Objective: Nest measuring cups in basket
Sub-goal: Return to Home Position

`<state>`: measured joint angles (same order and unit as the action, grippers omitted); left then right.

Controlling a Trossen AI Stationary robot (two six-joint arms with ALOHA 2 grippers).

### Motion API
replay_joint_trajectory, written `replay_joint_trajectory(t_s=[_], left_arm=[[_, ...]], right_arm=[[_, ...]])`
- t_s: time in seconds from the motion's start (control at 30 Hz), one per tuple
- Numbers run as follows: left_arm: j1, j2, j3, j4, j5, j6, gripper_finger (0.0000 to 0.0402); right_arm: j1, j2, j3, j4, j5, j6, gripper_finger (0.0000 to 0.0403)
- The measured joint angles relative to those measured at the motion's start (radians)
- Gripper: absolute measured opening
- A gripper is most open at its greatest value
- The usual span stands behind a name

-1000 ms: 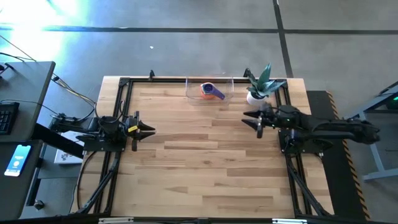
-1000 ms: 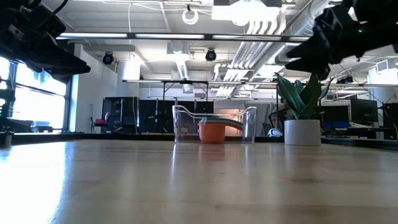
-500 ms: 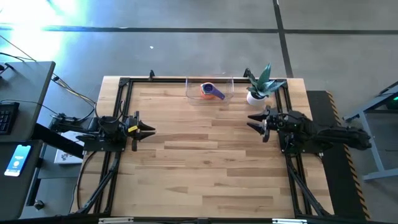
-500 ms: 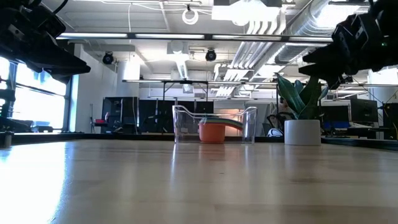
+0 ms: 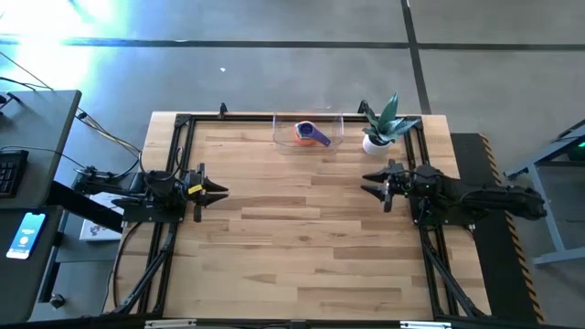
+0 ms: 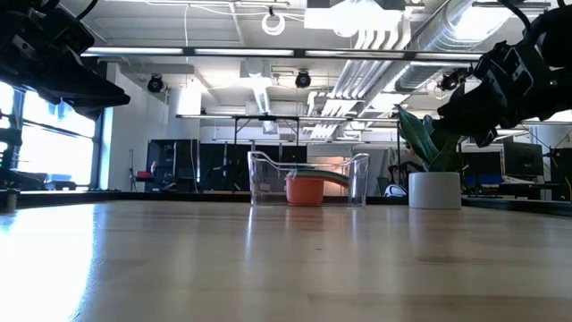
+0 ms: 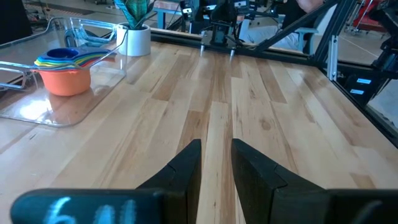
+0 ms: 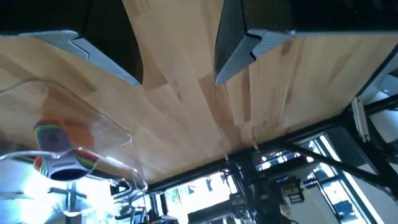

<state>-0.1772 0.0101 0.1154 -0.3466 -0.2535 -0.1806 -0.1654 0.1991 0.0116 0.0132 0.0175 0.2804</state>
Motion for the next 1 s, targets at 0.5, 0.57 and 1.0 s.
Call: replay_joint_trajectory(t_s=[0.5,0.57,1.0], left_arm=[[0.0,0.0,0.0,0.0,0.0,0.0,0.0078],[0.0,0.0,0.0,0.0,0.0,0.0,0.0078],[0.0,0.0,0.0,0.0,0.0,0.0,0.0078]], right_arm=[[0.0,0.024,0.0,-0.003,-0.011,0.007,0.0188],[0.0,0.024,0.0,-0.004,-0.01,0.007,0.0188],[0.0,0.024,0.0,-0.004,-0.01,0.007,0.0188]])
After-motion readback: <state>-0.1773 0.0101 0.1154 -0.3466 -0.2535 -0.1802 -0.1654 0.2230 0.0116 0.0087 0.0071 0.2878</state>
